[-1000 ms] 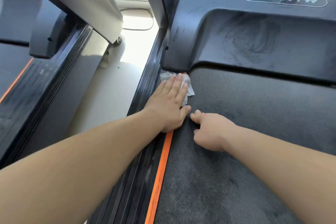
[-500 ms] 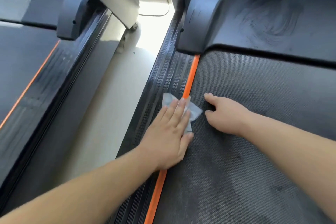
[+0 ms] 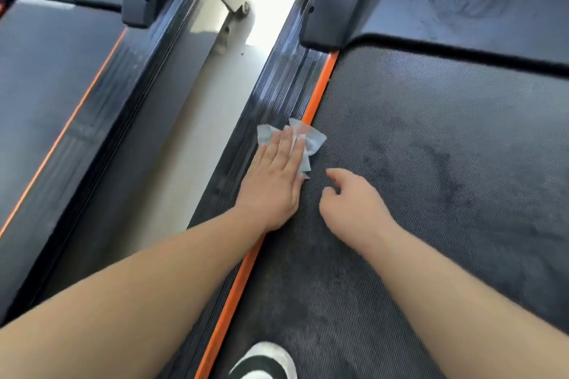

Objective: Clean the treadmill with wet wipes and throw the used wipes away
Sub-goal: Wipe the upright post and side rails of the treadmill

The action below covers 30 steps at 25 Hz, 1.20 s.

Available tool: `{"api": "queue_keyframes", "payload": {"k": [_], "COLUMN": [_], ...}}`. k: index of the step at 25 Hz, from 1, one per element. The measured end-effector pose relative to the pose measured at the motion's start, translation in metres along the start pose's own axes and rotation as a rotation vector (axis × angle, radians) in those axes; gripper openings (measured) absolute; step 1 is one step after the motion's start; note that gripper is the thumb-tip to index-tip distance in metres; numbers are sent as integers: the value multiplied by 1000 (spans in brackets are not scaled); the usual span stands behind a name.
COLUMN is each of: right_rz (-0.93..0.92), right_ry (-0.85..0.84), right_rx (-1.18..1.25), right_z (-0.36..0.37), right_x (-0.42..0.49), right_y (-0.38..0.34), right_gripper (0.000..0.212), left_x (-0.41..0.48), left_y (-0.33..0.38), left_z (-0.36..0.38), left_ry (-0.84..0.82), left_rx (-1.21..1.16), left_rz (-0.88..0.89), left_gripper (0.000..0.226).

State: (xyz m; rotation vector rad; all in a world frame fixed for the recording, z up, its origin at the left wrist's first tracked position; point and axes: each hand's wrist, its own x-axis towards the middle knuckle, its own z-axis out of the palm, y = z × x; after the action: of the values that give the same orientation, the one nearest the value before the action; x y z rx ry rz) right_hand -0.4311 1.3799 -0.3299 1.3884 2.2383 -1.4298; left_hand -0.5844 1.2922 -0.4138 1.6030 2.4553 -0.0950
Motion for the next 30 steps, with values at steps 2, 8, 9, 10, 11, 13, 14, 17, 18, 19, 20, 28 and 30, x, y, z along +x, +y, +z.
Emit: {"api": "queue_keyframes", "payload": {"k": [2,8,9,10,11,13,14,17,18,19,20,28,30], "right_rz": [-1,-134,-138,-128,-117,-118,-129,-213,-222,-210,-186,-102,-48], "right_ry": [-34,-240,-245,-250,-261,-335,-396,-487,-476,-442,-394,-416,-409], "right_rx": [6,-301,-280,-251,-228,-238,-267,-390,-387,-351,-309,-434,-364], "right_z": [10,9,9,12,18,35,43,43,37,34,34,88,88], "right_x": [-17,-23,-24,-33,-44,-76,-94,-116,-113,-106,-96,-85,-82], "right_y": [7,16,12,6,4,13,21,35,30,24,16,9,4], "right_gripper": [48,31,33,36,38,47,52,60,59,57,56,75,73], "left_x": [-38,-133,-148,-163,-172,-175,-171,-163,-164,-166,-168,-131,-142], "left_y": [-2,12,16,19,22,30,32,35,34,29,23,1,-2], "left_z": [9,5,-3,-11,-18,-27,-31,-37,-35,-26,-14,11,13], "left_ry": [14,-67,-147,-241,-342,-488,-522,-561,-549,-502,-444,-166,-143], "left_rx": [-27,-75,-90,-89,-71,-69,-72,-68,-67,-40,1,-65,-67], "left_rz": [8,-148,-205,-266,-307,-348,-360,-356,-336,-317,-310,-252,-191], "left_gripper": [65,64,65,67,69,72,73,71,71,73,77,80,79]}}
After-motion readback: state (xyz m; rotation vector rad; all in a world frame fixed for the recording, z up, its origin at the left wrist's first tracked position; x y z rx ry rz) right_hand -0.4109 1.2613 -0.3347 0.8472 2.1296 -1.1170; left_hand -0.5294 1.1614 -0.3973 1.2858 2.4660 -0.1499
